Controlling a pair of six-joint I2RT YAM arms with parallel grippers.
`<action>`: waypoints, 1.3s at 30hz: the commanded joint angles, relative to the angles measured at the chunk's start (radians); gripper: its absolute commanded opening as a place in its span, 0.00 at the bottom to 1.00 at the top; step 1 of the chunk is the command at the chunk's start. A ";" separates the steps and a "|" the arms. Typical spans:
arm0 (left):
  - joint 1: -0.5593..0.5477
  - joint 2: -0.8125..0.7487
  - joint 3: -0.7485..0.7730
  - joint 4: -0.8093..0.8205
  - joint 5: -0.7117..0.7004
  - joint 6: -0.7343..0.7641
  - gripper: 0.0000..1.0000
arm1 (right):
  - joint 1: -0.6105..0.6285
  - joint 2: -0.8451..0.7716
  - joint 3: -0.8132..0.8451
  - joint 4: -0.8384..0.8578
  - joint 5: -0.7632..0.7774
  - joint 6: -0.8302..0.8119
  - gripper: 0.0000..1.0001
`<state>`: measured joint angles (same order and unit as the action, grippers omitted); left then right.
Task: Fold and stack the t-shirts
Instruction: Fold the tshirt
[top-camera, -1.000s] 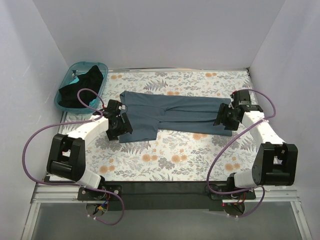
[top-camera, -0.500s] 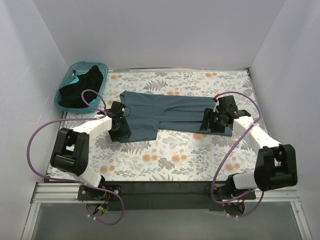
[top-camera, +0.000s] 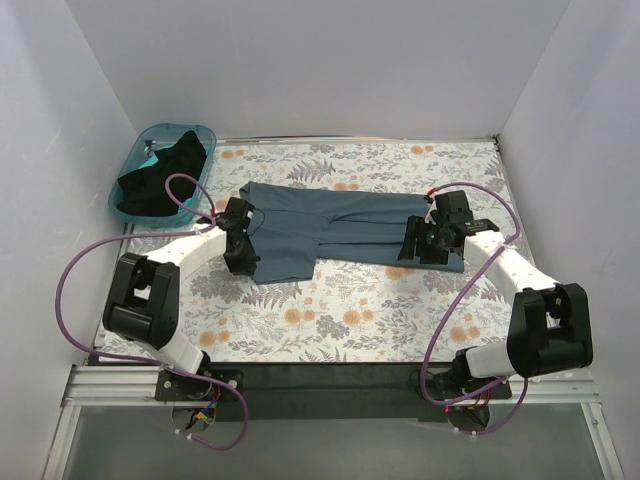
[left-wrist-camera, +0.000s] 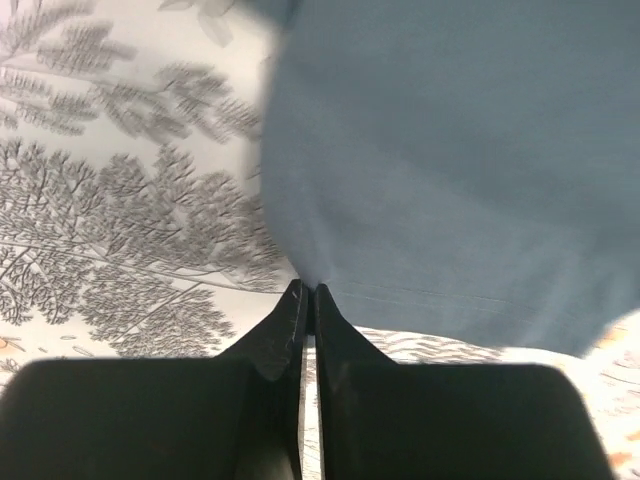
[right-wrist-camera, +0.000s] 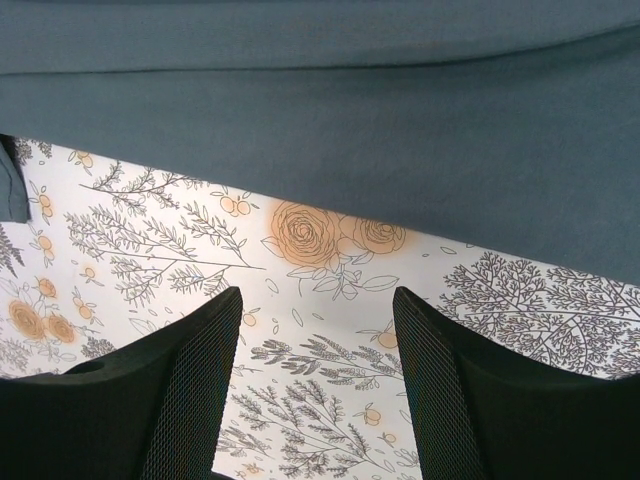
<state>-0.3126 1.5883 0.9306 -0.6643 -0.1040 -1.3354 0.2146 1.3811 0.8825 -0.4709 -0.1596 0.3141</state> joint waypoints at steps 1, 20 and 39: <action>-0.006 -0.005 0.126 -0.012 0.027 0.004 0.00 | 0.002 -0.001 0.044 0.020 0.000 -0.013 0.58; -0.006 0.410 0.888 0.002 0.158 0.019 0.00 | 0.002 -0.027 0.078 -0.046 0.028 -0.113 0.57; 0.036 0.627 1.036 0.134 0.173 -0.091 0.00 | 0.002 0.007 0.121 -0.060 0.118 -0.124 0.57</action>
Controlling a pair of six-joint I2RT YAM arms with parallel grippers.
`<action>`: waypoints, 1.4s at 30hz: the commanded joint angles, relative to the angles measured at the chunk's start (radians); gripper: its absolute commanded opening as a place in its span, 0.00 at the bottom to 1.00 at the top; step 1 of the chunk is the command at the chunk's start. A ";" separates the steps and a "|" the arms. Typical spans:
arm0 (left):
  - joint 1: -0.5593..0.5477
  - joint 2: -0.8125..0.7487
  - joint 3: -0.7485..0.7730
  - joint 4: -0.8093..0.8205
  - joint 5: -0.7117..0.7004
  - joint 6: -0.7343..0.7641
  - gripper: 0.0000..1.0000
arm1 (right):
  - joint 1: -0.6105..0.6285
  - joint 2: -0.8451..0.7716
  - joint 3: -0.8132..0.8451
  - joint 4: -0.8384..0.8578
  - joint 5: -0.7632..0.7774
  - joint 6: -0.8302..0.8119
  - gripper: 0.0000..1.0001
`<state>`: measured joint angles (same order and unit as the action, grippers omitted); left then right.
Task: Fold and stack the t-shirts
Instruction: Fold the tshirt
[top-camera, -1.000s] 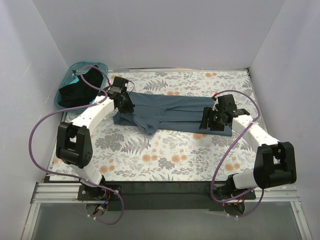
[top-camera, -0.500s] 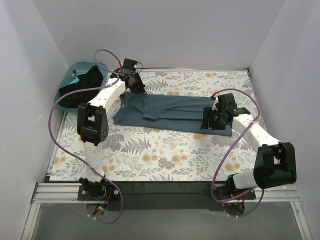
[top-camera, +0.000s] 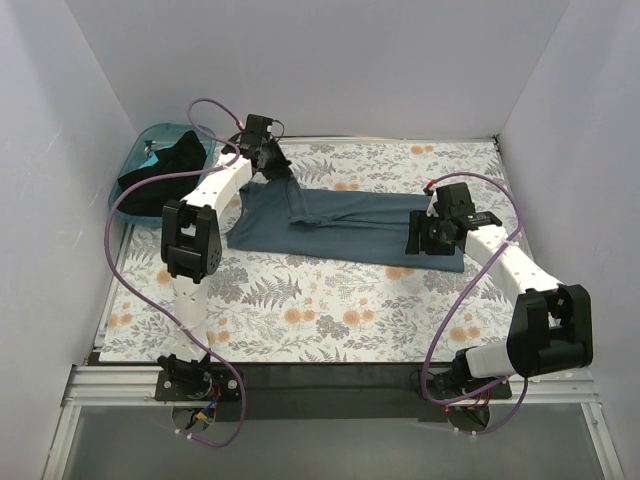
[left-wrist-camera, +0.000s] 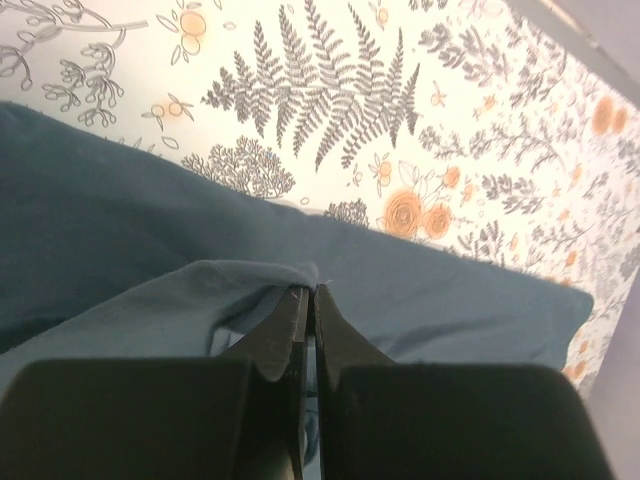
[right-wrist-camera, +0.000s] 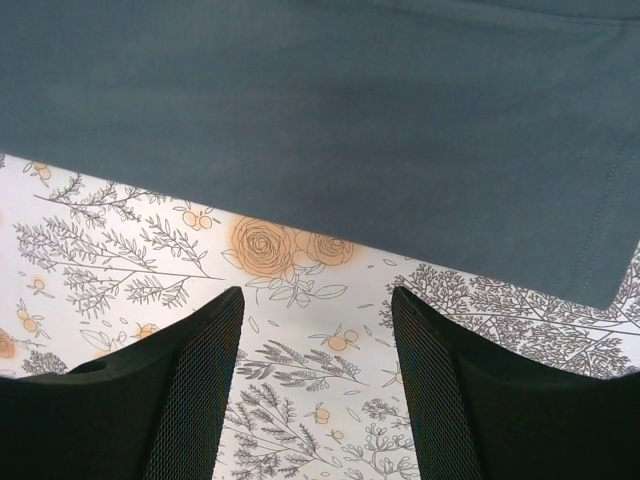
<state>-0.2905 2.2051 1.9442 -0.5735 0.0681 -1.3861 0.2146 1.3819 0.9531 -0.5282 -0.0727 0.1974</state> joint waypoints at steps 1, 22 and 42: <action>0.017 0.010 0.015 0.055 -0.001 -0.051 0.00 | 0.003 0.008 0.052 -0.004 0.033 -0.001 0.57; 0.056 -0.005 -0.117 0.098 -0.048 -0.024 0.43 | 0.003 -0.004 0.042 -0.003 0.054 0.007 0.57; 0.054 -0.332 -0.611 0.093 -0.214 0.124 0.41 | 0.003 0.242 0.141 0.043 0.118 0.036 0.54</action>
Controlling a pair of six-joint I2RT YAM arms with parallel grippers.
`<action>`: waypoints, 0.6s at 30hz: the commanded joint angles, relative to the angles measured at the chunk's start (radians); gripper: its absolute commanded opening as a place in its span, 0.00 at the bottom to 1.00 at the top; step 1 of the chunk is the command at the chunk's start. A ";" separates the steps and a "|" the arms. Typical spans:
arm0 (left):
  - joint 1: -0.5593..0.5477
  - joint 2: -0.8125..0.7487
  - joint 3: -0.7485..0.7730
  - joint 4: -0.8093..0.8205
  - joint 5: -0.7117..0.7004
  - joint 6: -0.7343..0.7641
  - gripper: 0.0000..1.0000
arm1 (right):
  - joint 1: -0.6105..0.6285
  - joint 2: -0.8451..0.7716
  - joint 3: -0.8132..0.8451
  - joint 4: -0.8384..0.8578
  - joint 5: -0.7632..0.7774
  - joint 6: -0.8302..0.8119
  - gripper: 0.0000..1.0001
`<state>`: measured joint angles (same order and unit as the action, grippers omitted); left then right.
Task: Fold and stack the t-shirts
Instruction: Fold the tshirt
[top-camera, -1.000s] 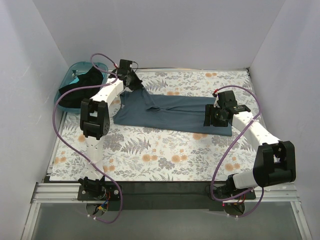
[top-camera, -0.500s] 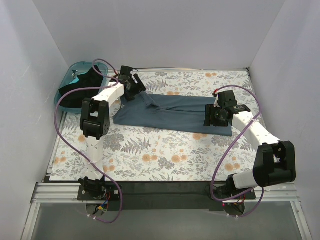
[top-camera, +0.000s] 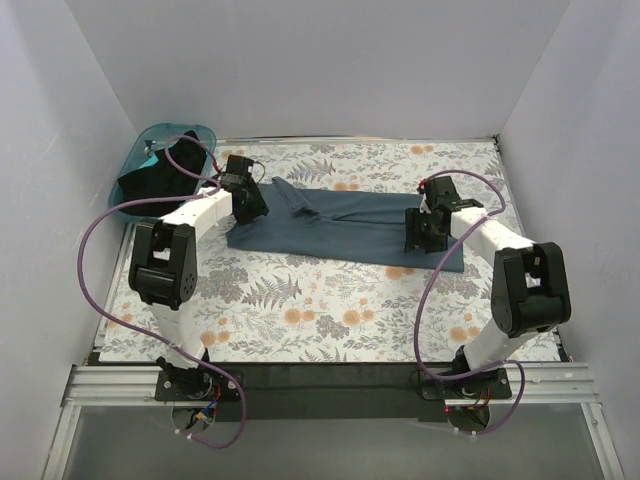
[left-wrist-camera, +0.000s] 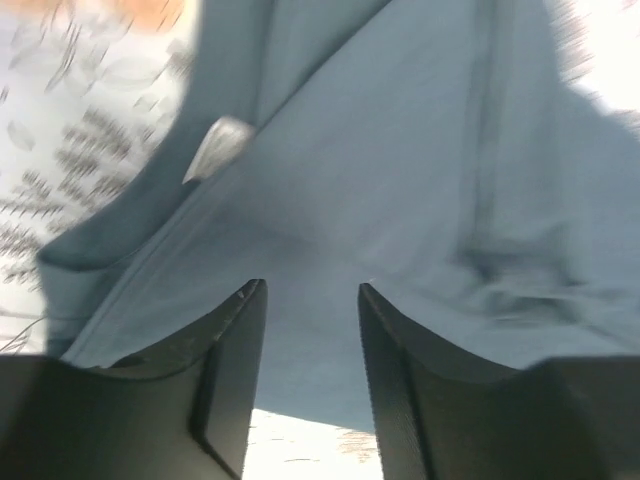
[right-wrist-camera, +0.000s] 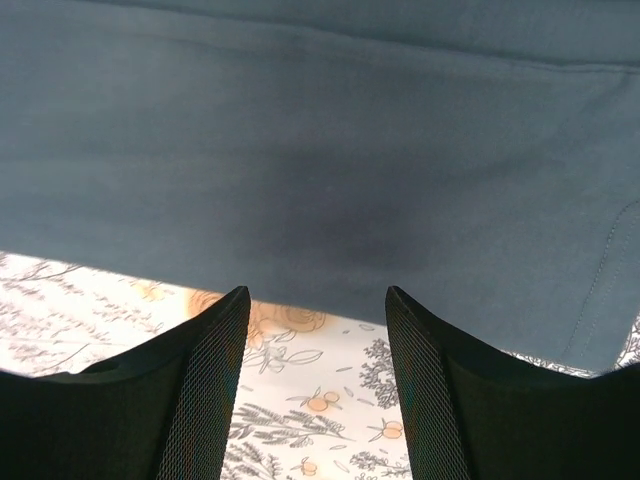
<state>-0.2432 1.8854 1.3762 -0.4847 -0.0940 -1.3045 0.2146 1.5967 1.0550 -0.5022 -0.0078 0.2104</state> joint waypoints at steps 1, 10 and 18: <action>0.007 -0.009 -0.063 0.006 -0.058 0.044 0.39 | 0.002 0.038 0.036 0.024 0.068 0.026 0.54; 0.041 0.003 -0.215 -0.051 -0.084 0.008 0.31 | -0.001 0.108 -0.081 0.022 0.106 0.076 0.54; 0.082 -0.225 -0.489 -0.144 -0.010 -0.062 0.30 | -0.004 -0.015 -0.225 -0.146 0.066 0.135 0.57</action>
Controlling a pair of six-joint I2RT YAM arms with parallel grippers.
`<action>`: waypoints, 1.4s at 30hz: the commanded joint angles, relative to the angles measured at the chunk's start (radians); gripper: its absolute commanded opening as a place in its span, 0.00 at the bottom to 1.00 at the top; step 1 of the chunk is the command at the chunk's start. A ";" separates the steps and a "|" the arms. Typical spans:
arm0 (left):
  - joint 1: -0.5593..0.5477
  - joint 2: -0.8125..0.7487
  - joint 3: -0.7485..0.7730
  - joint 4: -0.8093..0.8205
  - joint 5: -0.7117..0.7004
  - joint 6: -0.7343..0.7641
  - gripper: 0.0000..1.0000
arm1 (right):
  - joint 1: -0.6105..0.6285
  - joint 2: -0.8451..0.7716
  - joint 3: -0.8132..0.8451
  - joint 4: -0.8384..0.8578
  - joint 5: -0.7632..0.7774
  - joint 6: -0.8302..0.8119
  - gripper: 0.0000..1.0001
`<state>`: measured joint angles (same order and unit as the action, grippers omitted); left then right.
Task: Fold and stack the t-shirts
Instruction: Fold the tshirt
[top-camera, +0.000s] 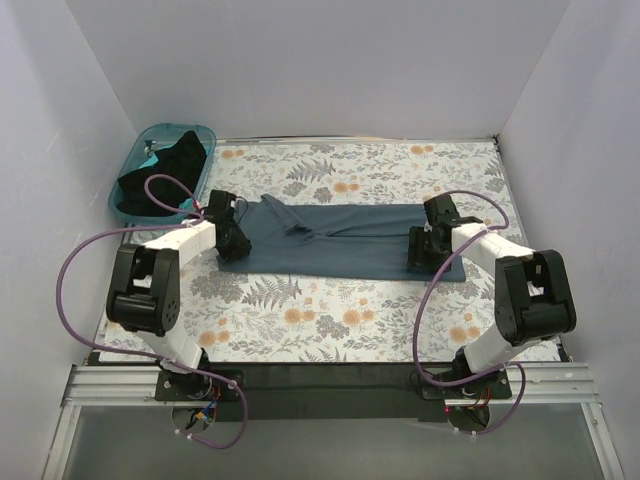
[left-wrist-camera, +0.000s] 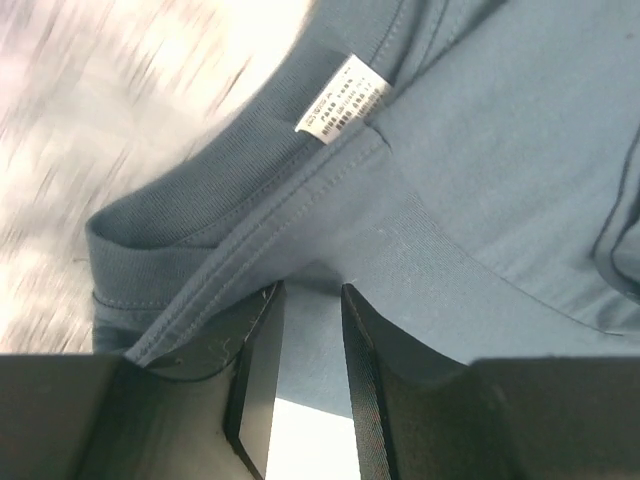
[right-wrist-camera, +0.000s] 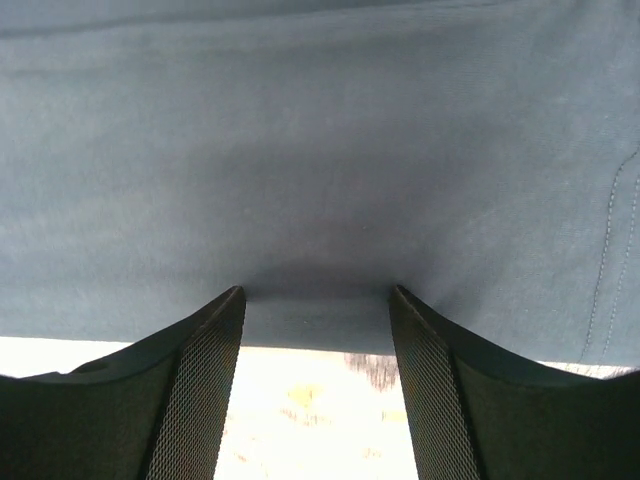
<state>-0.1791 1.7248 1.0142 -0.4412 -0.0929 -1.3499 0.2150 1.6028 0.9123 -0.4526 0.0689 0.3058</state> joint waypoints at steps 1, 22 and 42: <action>0.020 -0.097 -0.149 -0.214 -0.007 -0.031 0.30 | -0.003 -0.039 -0.095 -0.240 -0.023 0.042 0.57; 0.023 -0.389 -0.084 -0.306 0.028 -0.041 0.63 | 0.486 0.106 0.544 -0.098 -0.135 -0.474 0.54; 0.021 -0.376 -0.221 -0.225 0.127 -0.028 0.61 | 0.698 0.597 0.973 -0.077 -0.173 -0.652 0.45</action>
<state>-0.1600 1.3670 0.8055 -0.6716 0.0246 -1.3949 0.9081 2.1811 1.8328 -0.5388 -0.0948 -0.3183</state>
